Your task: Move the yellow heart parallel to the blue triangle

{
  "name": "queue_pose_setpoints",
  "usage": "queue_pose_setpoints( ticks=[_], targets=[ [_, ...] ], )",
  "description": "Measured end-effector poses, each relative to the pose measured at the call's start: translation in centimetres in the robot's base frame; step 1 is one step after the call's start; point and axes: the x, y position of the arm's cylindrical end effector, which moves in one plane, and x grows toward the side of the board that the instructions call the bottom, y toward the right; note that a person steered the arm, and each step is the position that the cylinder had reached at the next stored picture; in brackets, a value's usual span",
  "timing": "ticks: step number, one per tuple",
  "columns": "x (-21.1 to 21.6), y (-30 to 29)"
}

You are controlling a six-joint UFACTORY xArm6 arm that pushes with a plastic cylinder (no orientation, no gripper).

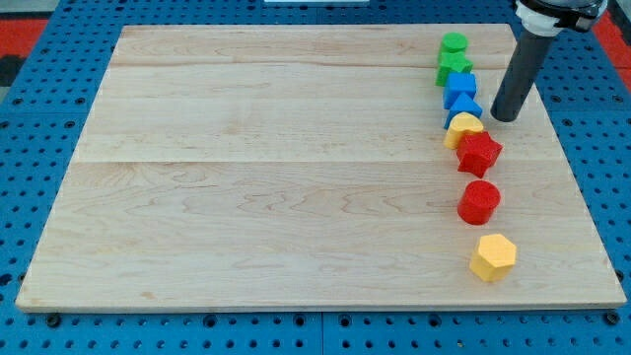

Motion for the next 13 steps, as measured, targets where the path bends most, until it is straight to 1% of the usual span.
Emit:
queue_pose_setpoints(
  ticks=[2, 3, 4, 5, 6, 8, 10, 11, 12, 13],
  targets=[
    [0.2, 0.1],
    [1.0, 0.1],
    [3.5, 0.1],
    [4.3, -4.6],
    [3.1, -7.9],
    [1.0, -8.9],
    [1.1, -11.3],
    [1.1, -13.4],
    [-1.2, -14.6],
    [-0.1, -11.3]
  ],
)
